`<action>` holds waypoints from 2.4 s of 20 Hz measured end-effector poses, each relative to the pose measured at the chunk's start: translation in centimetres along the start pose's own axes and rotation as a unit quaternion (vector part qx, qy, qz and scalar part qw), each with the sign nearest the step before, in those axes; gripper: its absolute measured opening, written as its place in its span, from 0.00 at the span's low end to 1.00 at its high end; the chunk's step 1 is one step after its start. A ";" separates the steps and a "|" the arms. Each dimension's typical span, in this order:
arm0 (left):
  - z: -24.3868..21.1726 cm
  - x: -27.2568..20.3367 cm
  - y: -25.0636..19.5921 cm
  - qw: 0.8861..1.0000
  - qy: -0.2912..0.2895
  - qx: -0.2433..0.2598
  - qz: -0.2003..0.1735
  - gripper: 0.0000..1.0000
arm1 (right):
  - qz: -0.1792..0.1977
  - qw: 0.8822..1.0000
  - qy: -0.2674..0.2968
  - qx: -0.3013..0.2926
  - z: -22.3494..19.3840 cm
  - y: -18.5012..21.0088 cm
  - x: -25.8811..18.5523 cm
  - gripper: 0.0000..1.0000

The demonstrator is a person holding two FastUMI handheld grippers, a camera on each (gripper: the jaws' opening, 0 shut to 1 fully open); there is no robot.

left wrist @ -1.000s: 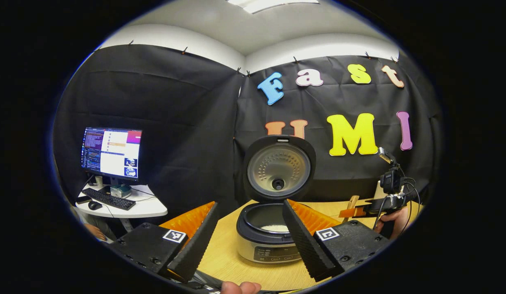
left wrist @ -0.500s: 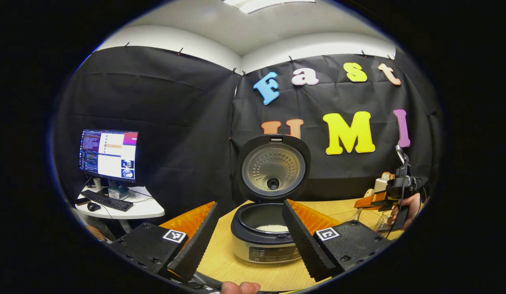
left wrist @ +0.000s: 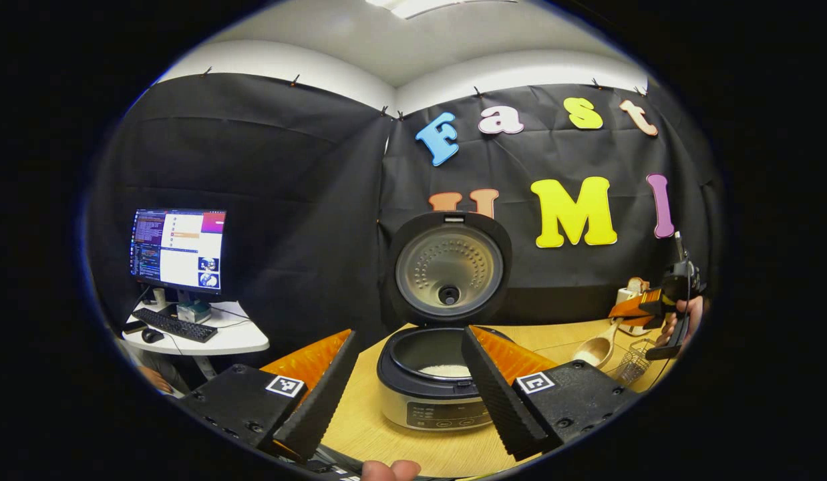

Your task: Close the left gripper, press the button to open the rice cooker; take a wooden spoon from the chopstick holder with the right hand, scoop a spoonful of rice and pour it into the rice cooker, then put the wooden spoon back into the chopstick holder.

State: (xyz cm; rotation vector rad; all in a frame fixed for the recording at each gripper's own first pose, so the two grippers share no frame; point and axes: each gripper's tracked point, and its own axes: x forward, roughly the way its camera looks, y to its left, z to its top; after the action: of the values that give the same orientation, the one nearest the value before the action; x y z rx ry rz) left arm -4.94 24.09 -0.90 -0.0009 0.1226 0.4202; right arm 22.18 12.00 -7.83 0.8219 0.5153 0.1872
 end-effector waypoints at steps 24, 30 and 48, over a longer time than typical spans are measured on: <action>-0.1 -0.6 5.8 0.999 0.011 -0.005 0.047 0.99 | 0.094 0.961 0.038 -0.259 -11.5 23.0 9.6 0.00; 0.1 -0.7 5.1 0.999 0.007 -0.003 0.039 0.99 | 0.092 0.926 0.008 -0.365 -12.5 24.6 9.4 0.00; 1.1 -1.4 4.8 0.999 -0.003 -0.014 0.032 0.99 | 0.121 0.797 -0.080 -0.586 -15.8 28.3 6.1 0.02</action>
State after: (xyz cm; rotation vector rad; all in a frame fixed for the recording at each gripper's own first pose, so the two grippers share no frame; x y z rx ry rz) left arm -8.05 27.97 0.45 -0.0225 0.1113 0.4859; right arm 20.42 43.47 1.89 -0.3352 0.0543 0.5938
